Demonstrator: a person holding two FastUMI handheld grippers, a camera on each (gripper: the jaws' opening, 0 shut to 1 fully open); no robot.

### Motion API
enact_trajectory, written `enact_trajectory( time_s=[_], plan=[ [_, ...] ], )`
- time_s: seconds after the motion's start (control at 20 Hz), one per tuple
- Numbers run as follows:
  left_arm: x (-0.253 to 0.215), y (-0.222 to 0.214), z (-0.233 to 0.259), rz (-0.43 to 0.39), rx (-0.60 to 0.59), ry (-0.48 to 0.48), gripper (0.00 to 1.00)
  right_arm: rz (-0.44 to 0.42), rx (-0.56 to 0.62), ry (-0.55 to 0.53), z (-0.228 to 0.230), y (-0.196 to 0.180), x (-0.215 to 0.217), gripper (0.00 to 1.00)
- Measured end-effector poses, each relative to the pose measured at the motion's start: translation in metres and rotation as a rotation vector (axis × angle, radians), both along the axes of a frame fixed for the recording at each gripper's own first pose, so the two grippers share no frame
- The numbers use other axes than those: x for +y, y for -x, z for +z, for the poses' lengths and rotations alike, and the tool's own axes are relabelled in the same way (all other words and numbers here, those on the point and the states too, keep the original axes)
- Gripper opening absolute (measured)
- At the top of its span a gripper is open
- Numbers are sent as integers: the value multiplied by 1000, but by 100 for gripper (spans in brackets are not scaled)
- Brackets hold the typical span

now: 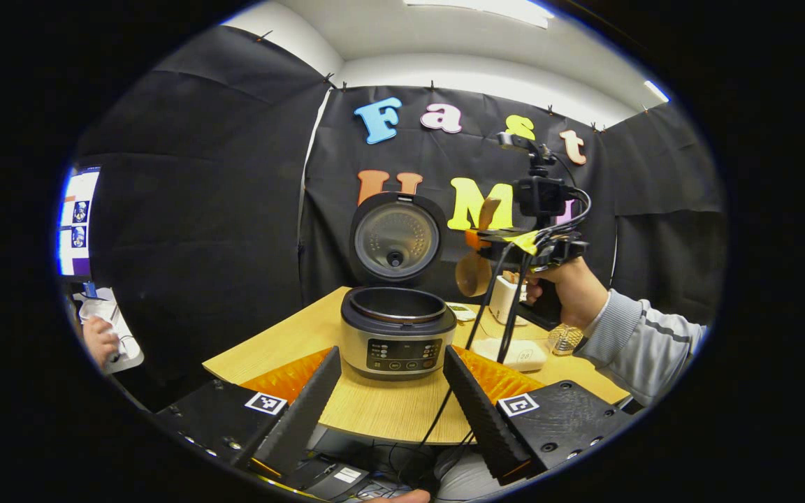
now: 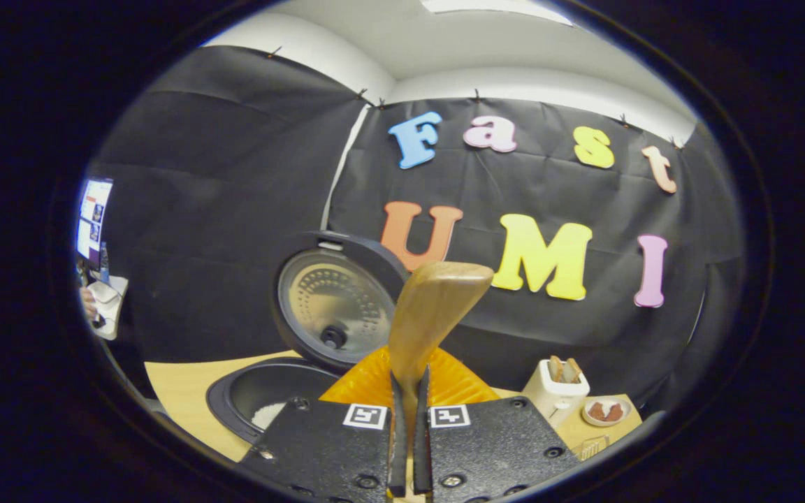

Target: Close the left gripper, press the button to open the rice cooker; take a wooden spoon from the chopstick holder with the right hand, scoop a spoonful of rice and pour it into the rice cooker, then put the wooden spoon back into the chopstick holder.

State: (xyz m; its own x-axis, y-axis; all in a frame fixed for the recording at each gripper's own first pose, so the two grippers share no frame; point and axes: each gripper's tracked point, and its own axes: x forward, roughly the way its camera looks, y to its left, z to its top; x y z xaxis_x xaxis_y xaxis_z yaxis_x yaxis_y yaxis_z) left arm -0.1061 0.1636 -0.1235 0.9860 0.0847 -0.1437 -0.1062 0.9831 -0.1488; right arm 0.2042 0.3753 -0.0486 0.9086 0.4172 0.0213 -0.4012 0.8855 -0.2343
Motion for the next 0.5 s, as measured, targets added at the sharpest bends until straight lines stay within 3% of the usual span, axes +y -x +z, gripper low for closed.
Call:
enact_trajectory(
  time_s=[0.5],
  plan=[
    [-22,-17,11,1,-2,-50,95,-222,5,-79,18,-27,-193,11]
  ],
)
